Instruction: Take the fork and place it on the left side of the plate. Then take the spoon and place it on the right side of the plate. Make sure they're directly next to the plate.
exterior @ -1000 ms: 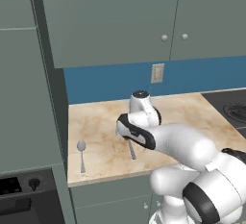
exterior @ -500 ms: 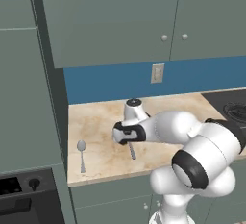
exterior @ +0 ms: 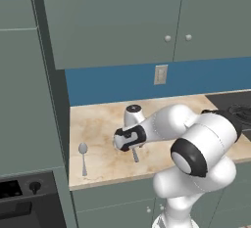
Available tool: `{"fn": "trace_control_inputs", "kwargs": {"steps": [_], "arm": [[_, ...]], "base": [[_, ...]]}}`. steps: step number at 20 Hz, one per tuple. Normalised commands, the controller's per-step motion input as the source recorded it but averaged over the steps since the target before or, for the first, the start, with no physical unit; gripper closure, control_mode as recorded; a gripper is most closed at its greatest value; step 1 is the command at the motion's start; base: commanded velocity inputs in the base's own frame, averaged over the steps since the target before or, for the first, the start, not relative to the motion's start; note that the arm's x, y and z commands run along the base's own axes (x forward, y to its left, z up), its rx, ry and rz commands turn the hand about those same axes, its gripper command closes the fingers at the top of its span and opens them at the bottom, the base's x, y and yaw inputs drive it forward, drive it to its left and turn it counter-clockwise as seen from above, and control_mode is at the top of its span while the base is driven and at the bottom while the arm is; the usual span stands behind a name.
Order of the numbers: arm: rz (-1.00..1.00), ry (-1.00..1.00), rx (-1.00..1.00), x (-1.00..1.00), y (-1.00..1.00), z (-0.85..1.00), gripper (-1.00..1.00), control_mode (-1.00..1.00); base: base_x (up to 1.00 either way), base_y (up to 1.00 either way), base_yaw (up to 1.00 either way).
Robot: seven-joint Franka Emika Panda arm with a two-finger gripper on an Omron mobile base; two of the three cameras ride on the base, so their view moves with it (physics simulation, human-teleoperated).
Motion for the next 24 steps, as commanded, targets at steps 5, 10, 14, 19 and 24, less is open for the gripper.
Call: {"fn": "trace_control_inputs", "kwargs": {"steps": [5,10,14,19,24], "arm": [[0.0,0.0,0.0,0.0,0.0,-0.29,-1.0,-1.0],[0.0,0.0,0.0,0.0,0.0,-0.25,1.0,-1.0],[-0.01,0.0,0.0,-0.02,0.0,-0.41,1.0,-1.0],[-0.02,0.01,0.0,-0.11,-0.18,-0.44,1.0,-1.0],[-0.03,0.0,0.0,-0.37,-0.47,-0.16,1.0,-1.0]], "base": [[0.0,0.0,0.0],[0.0,0.0,0.0],[0.0,0.0,0.0],[0.0,0.0,0.0],[0.0,0.0,0.0]]}}
